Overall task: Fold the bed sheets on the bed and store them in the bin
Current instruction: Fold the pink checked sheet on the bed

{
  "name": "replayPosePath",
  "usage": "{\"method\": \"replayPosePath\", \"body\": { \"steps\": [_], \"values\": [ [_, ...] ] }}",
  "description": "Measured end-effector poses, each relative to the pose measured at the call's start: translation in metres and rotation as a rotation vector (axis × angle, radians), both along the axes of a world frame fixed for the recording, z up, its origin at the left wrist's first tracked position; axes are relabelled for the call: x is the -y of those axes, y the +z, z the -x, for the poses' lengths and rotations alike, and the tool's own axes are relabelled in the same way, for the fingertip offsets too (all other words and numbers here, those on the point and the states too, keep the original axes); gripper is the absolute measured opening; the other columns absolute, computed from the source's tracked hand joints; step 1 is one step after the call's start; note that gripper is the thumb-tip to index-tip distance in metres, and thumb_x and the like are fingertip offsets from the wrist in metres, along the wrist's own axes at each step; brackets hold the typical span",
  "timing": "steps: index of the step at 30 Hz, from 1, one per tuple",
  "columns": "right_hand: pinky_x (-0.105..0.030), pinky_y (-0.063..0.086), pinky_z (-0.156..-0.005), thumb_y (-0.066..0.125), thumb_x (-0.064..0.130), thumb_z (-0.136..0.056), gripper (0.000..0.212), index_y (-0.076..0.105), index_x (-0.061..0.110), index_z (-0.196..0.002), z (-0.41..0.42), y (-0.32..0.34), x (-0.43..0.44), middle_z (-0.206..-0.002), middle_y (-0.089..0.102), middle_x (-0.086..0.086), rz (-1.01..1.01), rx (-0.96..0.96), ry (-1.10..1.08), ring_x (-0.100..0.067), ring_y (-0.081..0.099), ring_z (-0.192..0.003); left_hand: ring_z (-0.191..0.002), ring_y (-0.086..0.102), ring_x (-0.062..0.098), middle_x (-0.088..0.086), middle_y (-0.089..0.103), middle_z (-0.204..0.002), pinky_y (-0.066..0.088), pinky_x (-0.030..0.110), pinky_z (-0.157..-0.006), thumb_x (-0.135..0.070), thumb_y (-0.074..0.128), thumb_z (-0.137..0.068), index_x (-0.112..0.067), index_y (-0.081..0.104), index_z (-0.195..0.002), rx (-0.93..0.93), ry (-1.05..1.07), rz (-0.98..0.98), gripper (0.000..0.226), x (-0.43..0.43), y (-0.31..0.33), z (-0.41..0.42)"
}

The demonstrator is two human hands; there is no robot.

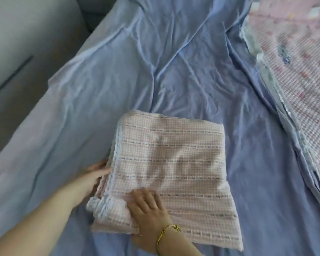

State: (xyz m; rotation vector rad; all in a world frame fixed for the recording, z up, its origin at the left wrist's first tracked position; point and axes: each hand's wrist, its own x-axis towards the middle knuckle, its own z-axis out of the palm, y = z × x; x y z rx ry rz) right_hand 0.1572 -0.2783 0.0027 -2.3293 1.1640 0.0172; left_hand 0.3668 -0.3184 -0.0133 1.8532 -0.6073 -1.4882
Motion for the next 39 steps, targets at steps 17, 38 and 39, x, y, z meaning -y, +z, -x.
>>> {"method": "replayPosePath", "body": {
  "steps": [17, 38, 39],
  "values": [
    [-0.028, 0.042, -0.085, 0.049, 0.032, -0.081, 0.019, 0.061, 0.029, -0.095, 0.010, -0.018, -0.005, -0.093, 0.070, 0.010, 0.331, 0.454, -0.305, -0.005, 0.054, -0.093, -0.065, 0.065, 0.008, -0.004, 0.068, -0.079, 0.053, 0.021, -0.060, -0.002, 0.069, -0.078, -0.011, 0.060, -0.101, 0.027, -0.105, 0.240, 0.026, 0.106, 0.042, 0.047],
    [-0.049, -0.013, -0.111, 0.026, 0.057, -0.092, 0.072, -0.014, 0.030, -0.145, 0.095, -0.036, 0.074, -0.152, -0.025, 0.003, -0.207, -0.411, -0.650, -0.019, -0.022, -0.140, -0.117, 0.053, 0.029, 0.010, 0.054, -0.130, 0.042, 0.035, -0.095, -0.032, 0.083, -0.063, -0.010, 0.040, -0.135, 0.524, -0.176, -0.026, 0.087, 0.017, -0.016, 0.053],
    [-0.046, -0.011, -0.112, 0.034, 0.056, -0.091, 0.077, -0.011, 0.027, -0.146, 0.095, -0.036, 0.074, -0.153, -0.022, 0.003, -0.183, -0.331, -0.695, -0.018, -0.020, -0.141, -0.112, 0.056, 0.028, 0.008, 0.058, -0.126, 0.043, 0.034, -0.093, -0.031, 0.083, -0.063, -0.010, 0.044, -0.131, 0.492, -0.174, -0.043, 0.081, 0.020, -0.017, 0.051]
  ]
}}
